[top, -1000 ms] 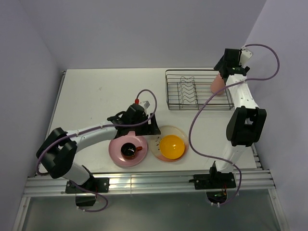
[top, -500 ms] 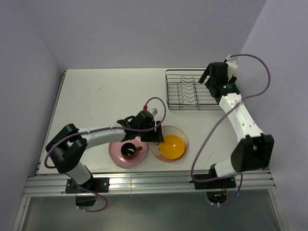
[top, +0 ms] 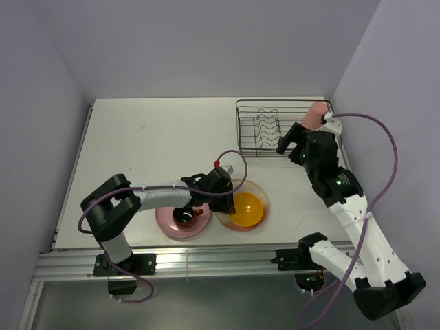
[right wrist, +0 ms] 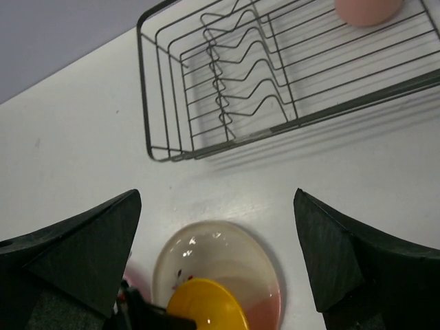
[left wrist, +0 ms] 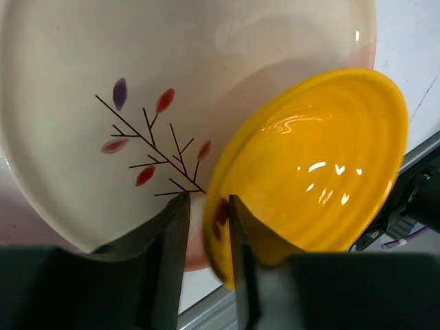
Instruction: Load the mixed dishes into the dish rack
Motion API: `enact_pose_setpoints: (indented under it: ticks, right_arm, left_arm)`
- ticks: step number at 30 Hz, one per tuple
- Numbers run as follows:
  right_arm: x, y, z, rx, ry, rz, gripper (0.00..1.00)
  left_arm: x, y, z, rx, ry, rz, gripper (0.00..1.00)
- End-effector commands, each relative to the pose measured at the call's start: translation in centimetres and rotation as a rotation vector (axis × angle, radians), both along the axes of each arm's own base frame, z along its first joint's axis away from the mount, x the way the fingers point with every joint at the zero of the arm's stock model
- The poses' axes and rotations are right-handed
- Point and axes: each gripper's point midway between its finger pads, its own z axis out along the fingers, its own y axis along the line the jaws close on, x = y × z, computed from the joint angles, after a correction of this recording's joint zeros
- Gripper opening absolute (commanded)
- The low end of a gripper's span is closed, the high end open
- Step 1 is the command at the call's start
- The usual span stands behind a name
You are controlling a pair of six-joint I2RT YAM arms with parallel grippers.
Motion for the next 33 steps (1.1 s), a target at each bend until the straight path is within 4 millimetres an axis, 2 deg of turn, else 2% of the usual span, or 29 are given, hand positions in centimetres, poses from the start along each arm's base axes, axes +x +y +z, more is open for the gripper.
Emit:
enact_pose_setpoints:
  ticks: [1,3,4,6,7,8,10,11,13,14,15,17,18,20,21,23,28,33]
  right_arm:
    - [-2.3,1.6,-0.1,0.048,0.01,0.111,0.99]
    - [-3.3,2.2,-0.5,0.045,0.037,0.167,0.99]
    - [-3.8,2.8,-0.6,0.058,0.05,0.208,0.99]
    - [-4.6,3.5,-1.2,0.063,0.085,0.265,0.99]
    - [-5.1,4.3,-1.3,0.082,0.095,0.311,0.99]
    - [-5.6,4.7,-1.6,0.093,0.103,0.337,0.99]
    - [-6.2,5.3,-1.8,0.116,0.108,0.377,0.99]
    - [-6.9,6.0,-1.8,0.139,0.107,0.417,0.99]
    - [-7.4,6.5,-1.5,0.17,0.097,0.443,0.99]
    - [-8.0,7.1,-1.2,0.199,0.09,0.475,0.99]
    - [-8.1,7.4,-0.8,0.214,0.078,0.492,0.99]
    - [-8.8,8.4,-0.1,0.255,0.065,0.548,0.99]
    - [-8.9,8.7,0.3,0.268,0.054,0.564,0.99]
    - [-9.2,9.4,0.7,0.295,0.052,0.602,0.99]
    - [-9.6,10.2,1.3,0.323,0.039,0.652,0.99]
    - [-10.1,11.1,2.0,0.366,0.025,0.706,0.99]
    - [-11.5,13.0,5.4,0.465,-0.072,0.848,0.99]
    - [-12.8,13.2,7.7,0.483,-0.132,0.897,0.99]
  left_arm:
    - [0.9,-1.4,1.1,-0.039,-0.032,0.026,0.29]
    - [0.9,-1.7,1.5,-0.052,-0.029,0.023,0.2]
    - [0.8,-1.8,1.8,-0.059,-0.028,0.021,0.1]
    - [1.0,-1.7,2.9,-0.062,-0.041,0.027,0.0]
    - [1.0,-1.6,3.4,-0.064,-0.047,0.029,0.0]
    - [1.1,-1.6,4.8,-0.085,-0.068,0.03,0.0]
    - [1.3,-1.2,6.4,-0.097,-0.09,0.026,0.0]
    - [1.4,-1.1,8.4,-0.133,-0.113,0.027,0.0]
    - [1.7,-0.7,10.5,-0.187,-0.123,0.01,0.0]
    - [1.6,-0.5,12.6,-0.244,-0.142,0.003,0.0]
    - [1.6,-0.1,13.4,-0.275,-0.142,-0.002,0.0]
    - [1.9,0.4,16.7,-0.399,-0.158,-0.034,0.0]
    - [2.6,1.3,17.0,-0.43,-0.154,-0.021,0.0]
    - [1.8,1.3,20.7,-0.578,-0.188,-0.103,0.0]
    - [2.1,1.8,21.3,-0.617,-0.195,-0.104,0.0]
    - [1.4,2.0,24.1,-0.726,-0.231,-0.171,0.0]
    - [2.1,2.3,25.2,-0.778,-0.219,-0.166,0.0]
    - [2.6,1.9,25.2,-0.797,-0.216,-0.161,0.0]
